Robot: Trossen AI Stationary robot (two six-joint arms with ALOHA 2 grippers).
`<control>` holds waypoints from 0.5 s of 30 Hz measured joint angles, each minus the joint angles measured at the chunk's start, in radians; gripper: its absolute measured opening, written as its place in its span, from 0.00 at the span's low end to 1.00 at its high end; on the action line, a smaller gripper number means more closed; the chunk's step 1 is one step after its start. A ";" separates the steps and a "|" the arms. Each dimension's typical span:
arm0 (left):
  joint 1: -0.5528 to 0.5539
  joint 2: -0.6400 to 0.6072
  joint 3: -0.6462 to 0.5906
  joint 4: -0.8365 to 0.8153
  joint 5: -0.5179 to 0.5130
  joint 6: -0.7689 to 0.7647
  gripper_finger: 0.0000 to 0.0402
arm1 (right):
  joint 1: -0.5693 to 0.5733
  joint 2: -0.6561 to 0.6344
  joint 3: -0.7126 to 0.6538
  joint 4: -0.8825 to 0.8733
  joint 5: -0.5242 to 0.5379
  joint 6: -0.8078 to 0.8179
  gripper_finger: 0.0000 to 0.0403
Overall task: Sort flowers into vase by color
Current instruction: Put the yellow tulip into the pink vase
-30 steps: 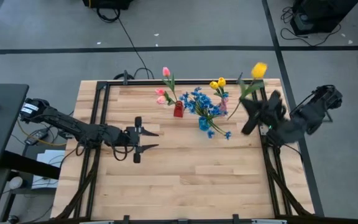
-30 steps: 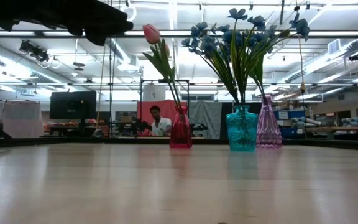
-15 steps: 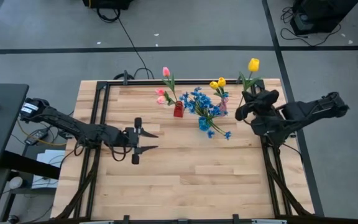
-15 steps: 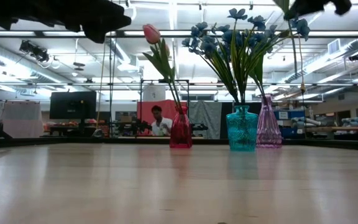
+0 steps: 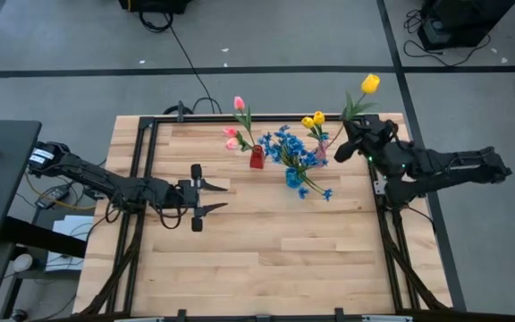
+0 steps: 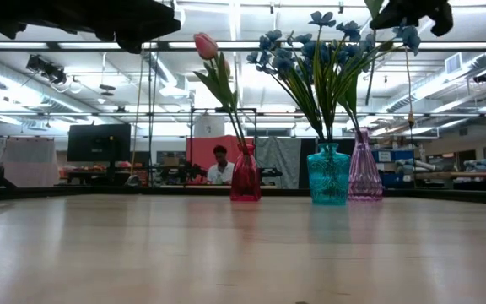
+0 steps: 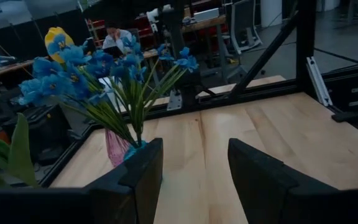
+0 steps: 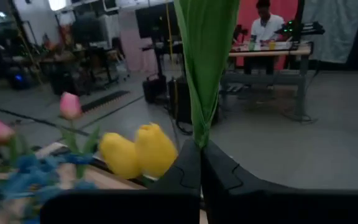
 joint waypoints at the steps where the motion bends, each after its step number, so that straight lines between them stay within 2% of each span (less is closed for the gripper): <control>1: 0.000 -0.001 0.000 -0.001 0.000 0.000 0.47 | -0.028 -0.004 -0.005 -0.001 -0.023 -0.009 0.01; 8: -0.001 -0.009 0.000 -0.009 0.008 0.000 0.47 | -0.185 0.009 -0.039 0.049 -0.179 -0.023 0.01; 15: -0.002 -0.010 0.000 -0.014 0.008 -0.007 0.47 | -0.283 0.019 -0.092 0.145 -0.274 -0.080 0.01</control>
